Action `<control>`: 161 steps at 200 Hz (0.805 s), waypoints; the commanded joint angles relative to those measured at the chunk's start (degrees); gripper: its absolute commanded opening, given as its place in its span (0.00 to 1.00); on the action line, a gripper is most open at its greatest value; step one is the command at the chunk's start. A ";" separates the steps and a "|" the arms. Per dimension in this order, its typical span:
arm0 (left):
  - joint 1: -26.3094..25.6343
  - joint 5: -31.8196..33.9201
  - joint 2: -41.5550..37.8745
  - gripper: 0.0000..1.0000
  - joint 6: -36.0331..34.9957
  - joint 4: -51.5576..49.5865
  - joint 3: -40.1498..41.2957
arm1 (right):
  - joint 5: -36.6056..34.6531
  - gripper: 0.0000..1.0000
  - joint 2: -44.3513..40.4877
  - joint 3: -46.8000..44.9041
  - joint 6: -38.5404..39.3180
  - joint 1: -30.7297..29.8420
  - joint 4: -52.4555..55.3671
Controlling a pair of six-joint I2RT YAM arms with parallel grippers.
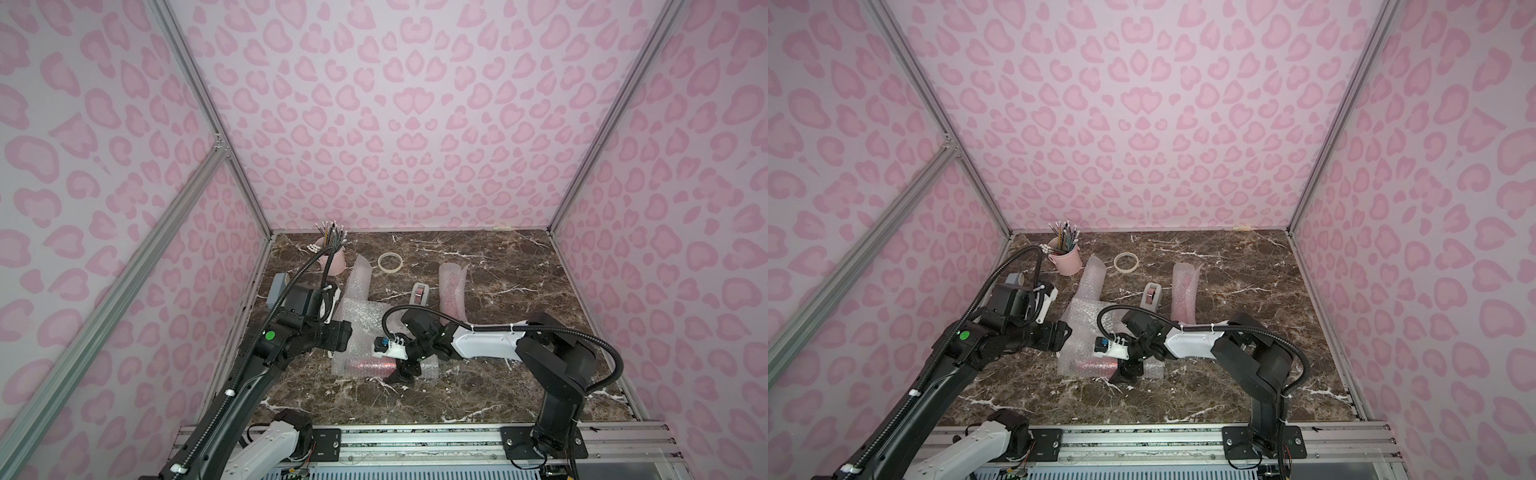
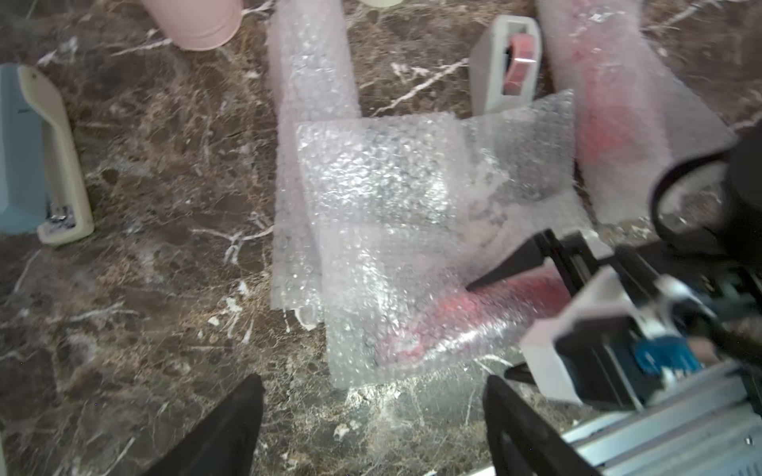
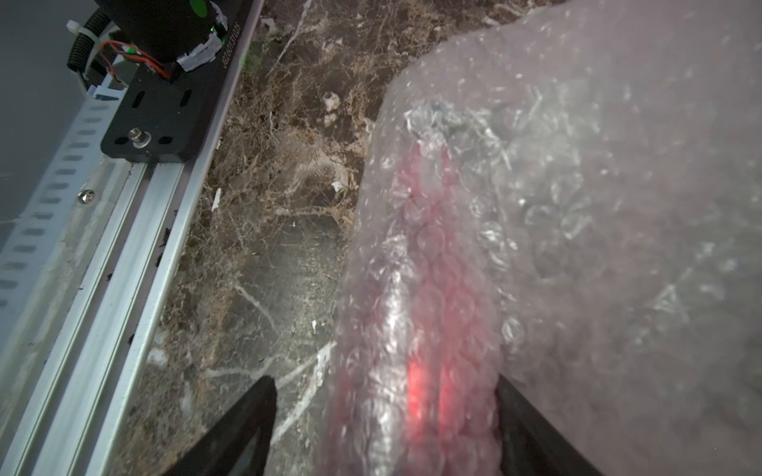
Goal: Wrap wine bottles in bubble wrap
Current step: Wrap the wine bottle in bubble wrap.
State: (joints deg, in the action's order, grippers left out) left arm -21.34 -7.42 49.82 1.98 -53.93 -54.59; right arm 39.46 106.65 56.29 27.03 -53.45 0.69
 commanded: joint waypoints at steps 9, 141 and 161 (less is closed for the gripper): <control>-0.01 -13.73 -3.75 0.83 -15.15 0.78 1.86 | 3.26 0.76 2.46 -0.42 -1.69 -0.10 5.21; -9.50 -4.31 -6.05 0.82 -31.48 -0.22 9.17 | 7.02 0.80 -4.96 -7.32 -5.33 0.04 -2.38; -9.46 -5.08 -7.03 0.82 -31.29 -0.50 8.64 | 8.87 0.80 -7.13 -7.15 -5.91 -0.09 -2.03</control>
State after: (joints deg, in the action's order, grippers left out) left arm -30.81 -12.34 43.70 -29.06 -55.55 -45.23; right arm 45.60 101.16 49.28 22.06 -53.49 -2.74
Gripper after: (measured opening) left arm 0.822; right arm 0.798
